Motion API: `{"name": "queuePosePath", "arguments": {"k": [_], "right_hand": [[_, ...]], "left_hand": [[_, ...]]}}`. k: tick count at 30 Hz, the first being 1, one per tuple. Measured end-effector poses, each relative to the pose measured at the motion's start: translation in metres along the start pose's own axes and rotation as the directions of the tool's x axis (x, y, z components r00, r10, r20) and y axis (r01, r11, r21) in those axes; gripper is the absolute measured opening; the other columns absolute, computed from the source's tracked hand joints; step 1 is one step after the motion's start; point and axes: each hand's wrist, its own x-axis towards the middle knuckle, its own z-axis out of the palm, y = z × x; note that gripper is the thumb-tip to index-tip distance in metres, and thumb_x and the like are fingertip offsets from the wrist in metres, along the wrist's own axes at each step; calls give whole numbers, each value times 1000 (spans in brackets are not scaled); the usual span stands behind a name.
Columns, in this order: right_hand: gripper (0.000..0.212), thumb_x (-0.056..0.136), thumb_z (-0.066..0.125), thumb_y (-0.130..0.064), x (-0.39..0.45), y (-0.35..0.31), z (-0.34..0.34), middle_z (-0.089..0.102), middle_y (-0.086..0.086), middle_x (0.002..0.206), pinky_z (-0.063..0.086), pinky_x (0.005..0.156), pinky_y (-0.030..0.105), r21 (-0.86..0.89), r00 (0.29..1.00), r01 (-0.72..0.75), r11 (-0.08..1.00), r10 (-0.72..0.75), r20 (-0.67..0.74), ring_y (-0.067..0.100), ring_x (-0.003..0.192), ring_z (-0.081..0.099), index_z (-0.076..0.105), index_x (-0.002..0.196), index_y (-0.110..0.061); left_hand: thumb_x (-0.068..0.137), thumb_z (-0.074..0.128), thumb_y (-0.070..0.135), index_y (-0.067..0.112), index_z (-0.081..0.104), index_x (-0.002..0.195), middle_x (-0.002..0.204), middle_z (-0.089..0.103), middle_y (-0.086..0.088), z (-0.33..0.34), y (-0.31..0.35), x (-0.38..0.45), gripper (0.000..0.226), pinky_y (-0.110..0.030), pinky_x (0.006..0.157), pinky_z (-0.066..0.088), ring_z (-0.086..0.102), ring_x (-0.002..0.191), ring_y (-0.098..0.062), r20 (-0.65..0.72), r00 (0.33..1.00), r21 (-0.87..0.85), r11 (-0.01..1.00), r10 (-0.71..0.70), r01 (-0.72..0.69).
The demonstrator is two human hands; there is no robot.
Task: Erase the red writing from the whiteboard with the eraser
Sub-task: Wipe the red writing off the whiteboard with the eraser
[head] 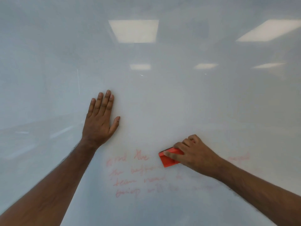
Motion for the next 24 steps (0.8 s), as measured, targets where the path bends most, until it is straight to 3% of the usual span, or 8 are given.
{"name": "queuePosePath", "arguments": {"k": [4, 8, 13, 18, 24], "right_hand": [[51, 94, 60, -32, 2, 47, -24, 68, 7, 109, 45, 76, 46, 0, 986, -125, 992, 124, -109, 32, 81, 63, 51, 145, -35], [71, 83, 84, -38, 34, 85, -49, 65, 6, 115, 43, 77, 47, 12, 914, -379, 925, 376, -151, 32, 87, 60, 57, 149, -33], [75, 83, 83, -46, 90, 66, -52, 63, 7, 115, 42, 79, 47, 107, 856, -484, 869, 495, -147, 34, 91, 57, 55, 151, -33], [61, 90, 58, -45, 125, -3, -33, 63, 7, 107, 45, 76, 46, 91, 928, -333, 938, 343, -144, 33, 85, 58, 53, 150, -35], [70, 94, 68, -16, 80, -71, 7, 57, 7, 116, 45, 80, 46, 92, 999, 39, 995, -38, -8, 28, 89, 52, 39, 156, -33]], "left_hand": [[110, 39, 44, 10, 14, 175, 184, 10, -6, 1, -1, -2, 78, -50, 139, 7, 9, 171, -30, -3, 1000, -2, 1000, 3, -3], [110, 40, 43, 10, 14, 175, 184, 10, -7, -1, 0, -2, 78, -50, 139, 7, 9, 171, -29, 0, 1000, -5, 1000, -1, 1], [109, 41, 42, 9, 16, 174, 184, 12, -8, -3, 1, -2, 77, -49, 139, 7, 9, 171, -29, 3, 1000, -11, 1000, -6, 6], [109, 42, 42, 9, 17, 174, 184, 12, -7, -5, 1, -4, 77, -49, 139, 7, 10, 171, -29, 12, 1000, -20, 1000, 3, -3], [110, 42, 42, 9, 19, 174, 184, 15, -7, -8, -19, -16, 76, -47, 139, 10, 12, 171, -28, 34, 994, -18, 995, 101, -101]]}}
